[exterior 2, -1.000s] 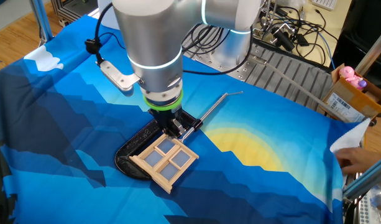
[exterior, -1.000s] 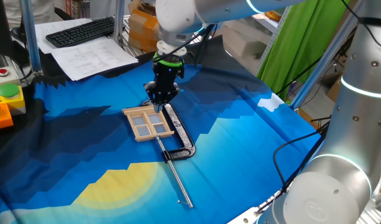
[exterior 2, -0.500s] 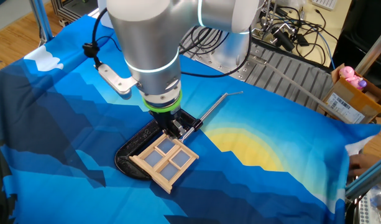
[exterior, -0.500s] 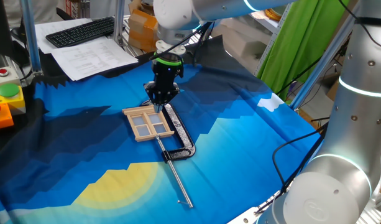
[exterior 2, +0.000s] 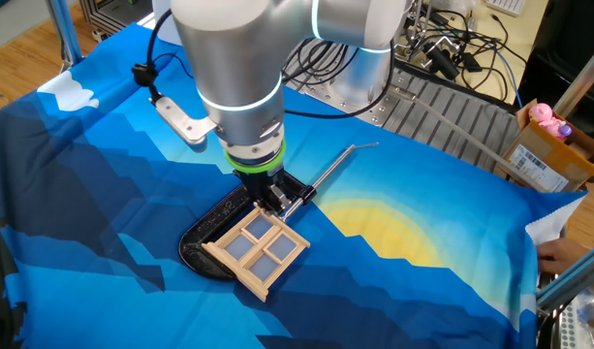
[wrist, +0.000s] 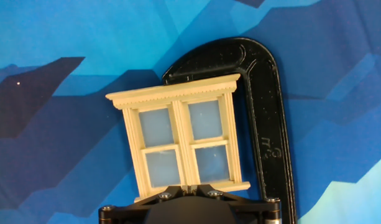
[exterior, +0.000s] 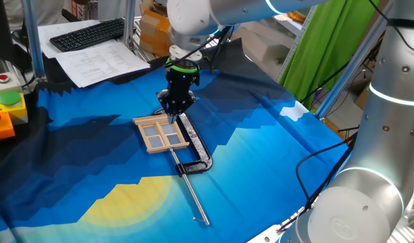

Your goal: Open a sliding window

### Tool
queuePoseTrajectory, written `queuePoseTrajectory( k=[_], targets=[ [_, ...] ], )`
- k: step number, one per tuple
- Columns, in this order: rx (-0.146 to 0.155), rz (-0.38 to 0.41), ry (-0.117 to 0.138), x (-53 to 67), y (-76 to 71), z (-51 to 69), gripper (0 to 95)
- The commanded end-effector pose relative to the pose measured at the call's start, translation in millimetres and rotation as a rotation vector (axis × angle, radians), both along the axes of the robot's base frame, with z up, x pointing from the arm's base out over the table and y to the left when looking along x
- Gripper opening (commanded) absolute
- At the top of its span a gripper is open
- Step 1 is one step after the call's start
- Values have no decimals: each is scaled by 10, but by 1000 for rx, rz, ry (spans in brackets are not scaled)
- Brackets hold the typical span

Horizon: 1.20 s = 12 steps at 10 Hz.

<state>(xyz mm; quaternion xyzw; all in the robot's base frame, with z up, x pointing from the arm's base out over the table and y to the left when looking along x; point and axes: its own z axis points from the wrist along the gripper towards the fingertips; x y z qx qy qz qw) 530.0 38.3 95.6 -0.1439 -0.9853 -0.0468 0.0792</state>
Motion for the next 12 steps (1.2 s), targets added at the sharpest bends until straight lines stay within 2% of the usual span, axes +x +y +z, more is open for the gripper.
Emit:
queuePoseTrajectory(
  k=[1,6,8,10,12],
  targets=[
    [0,9,-2,-7,-3,-5,0],
    [2,71,-13,-7,-3,-5,0],
    [-10,128,-20,-7,-3,-5,0],
    [-5,141,-20,-7,-3,-5,0],
    [-18,165,-23,-7,-3,-5,0]
  ],
)
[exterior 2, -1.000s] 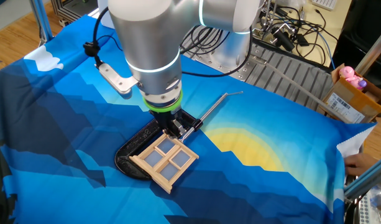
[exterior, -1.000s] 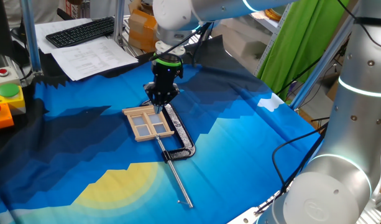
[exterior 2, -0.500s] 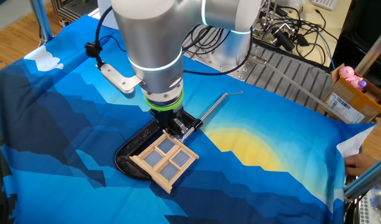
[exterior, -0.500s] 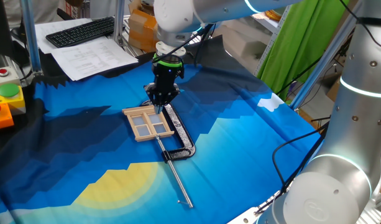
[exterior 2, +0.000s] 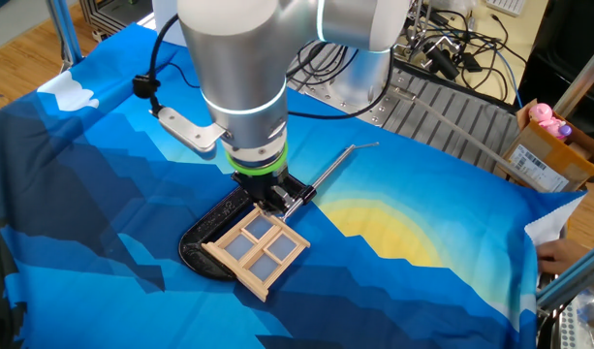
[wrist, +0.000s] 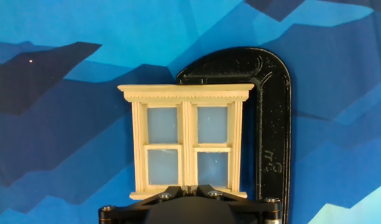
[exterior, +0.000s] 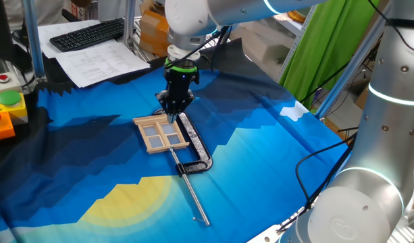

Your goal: Open a sliding window

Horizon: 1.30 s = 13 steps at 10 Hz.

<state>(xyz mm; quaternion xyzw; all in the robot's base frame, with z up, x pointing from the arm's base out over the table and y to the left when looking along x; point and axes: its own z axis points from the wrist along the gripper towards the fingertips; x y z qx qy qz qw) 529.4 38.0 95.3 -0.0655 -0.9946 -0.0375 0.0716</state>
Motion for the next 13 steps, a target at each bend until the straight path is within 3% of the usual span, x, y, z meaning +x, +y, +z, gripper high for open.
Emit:
queuePoseTrajectory(
  k=[1,2,4,6,9,12,13],
  targets=[
    [-23,43,-11,0,1,-2,0],
    [-24,57,-20,0,1,-2,0],
    [-68,104,-43,-12,-16,-25,0],
    [-62,116,-58,-53,-86,-120,0],
    [-50,92,-44,-45,-81,-57,0],
    [1,-8,-35,-45,-81,-57,0],
    [-10,-23,-22,-45,-81,-57,0]
  ],
)
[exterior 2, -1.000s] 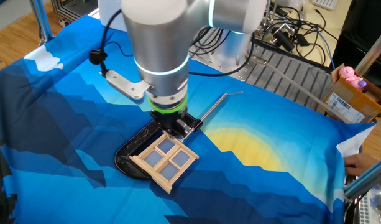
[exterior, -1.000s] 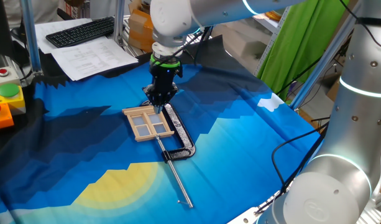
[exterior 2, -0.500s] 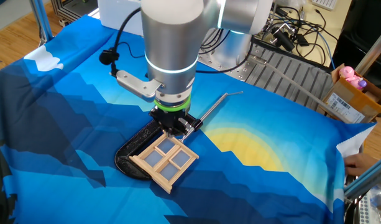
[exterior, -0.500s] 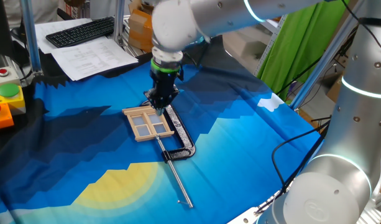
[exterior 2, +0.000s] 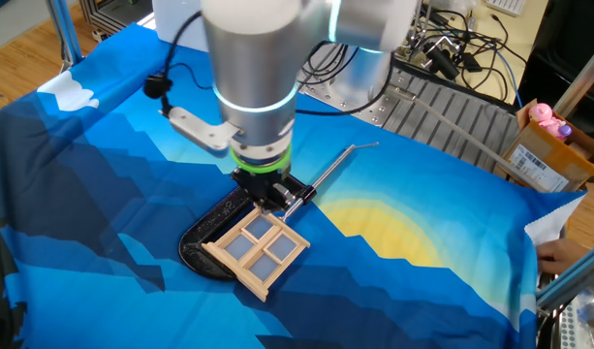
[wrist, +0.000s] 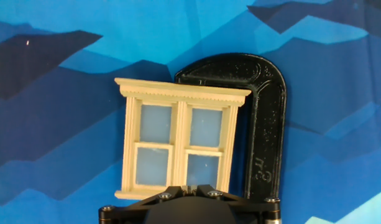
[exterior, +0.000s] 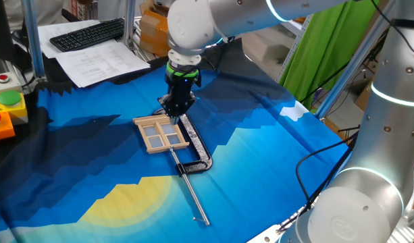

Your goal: Open a sliding window

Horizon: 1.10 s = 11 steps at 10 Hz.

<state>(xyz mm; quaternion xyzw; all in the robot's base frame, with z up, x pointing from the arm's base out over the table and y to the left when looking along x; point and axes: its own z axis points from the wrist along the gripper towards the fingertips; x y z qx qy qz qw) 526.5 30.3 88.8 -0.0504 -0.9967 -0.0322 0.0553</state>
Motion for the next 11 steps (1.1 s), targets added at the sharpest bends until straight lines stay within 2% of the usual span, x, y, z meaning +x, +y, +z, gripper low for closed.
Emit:
queuePoseTrajectory(
  k=[1,2,3,6,8,11],
  targets=[
    [-5,-56,44,-17,-4,7,0],
    [-11,-51,69,-17,-4,7,0],
    [-13,-47,81,-17,-4,7,0],
    [-52,-8,54,-15,-3,3,0],
    [-60,-7,47,11,-2,-52,0],
    [-69,7,29,80,-44,-214,0]
  ],
)
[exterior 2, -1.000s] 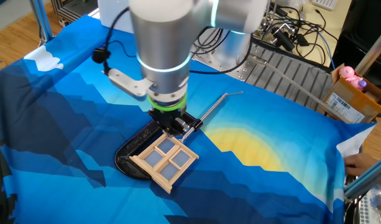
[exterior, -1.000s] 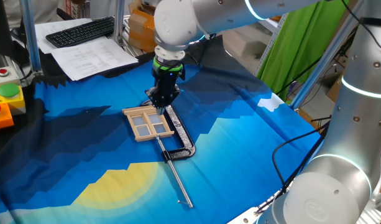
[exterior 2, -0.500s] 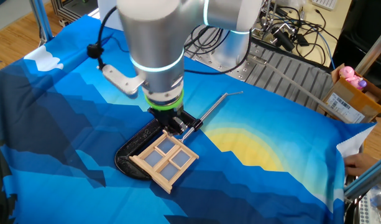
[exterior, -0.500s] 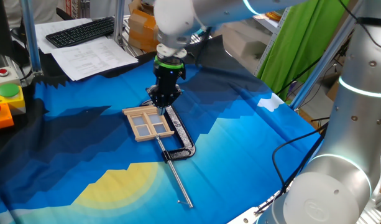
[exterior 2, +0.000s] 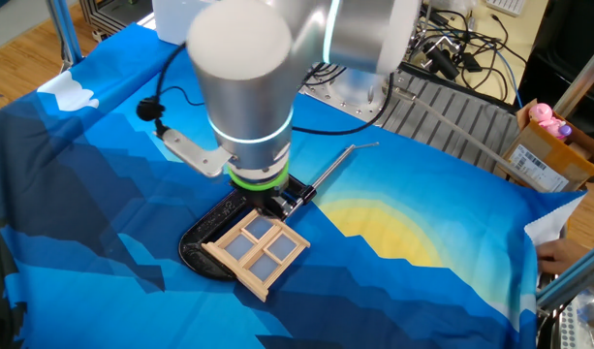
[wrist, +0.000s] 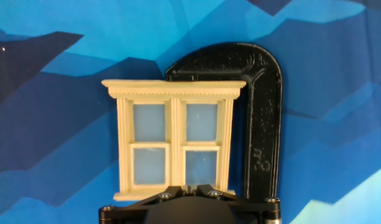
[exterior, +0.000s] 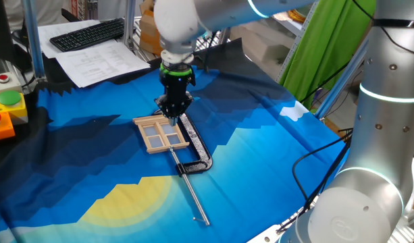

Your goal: Open a sliding window

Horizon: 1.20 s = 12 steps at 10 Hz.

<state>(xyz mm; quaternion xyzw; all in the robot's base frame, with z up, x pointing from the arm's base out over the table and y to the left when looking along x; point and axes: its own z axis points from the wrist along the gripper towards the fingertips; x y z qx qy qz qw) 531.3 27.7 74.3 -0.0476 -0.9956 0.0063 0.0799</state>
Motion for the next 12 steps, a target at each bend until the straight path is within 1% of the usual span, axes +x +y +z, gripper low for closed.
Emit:
queuePoseTrajectory(
  k=[1,4,6,10,12],
  targets=[
    [6,-5,-27,41,-17,-93,0],
    [6,-1,-37,85,-21,-222,0],
    [3,-5,-37,107,-31,-293,0],
    [0,-1,-39,130,-118,-387,0],
    [-1,-16,-44,141,-138,-436,0]
  ],
)
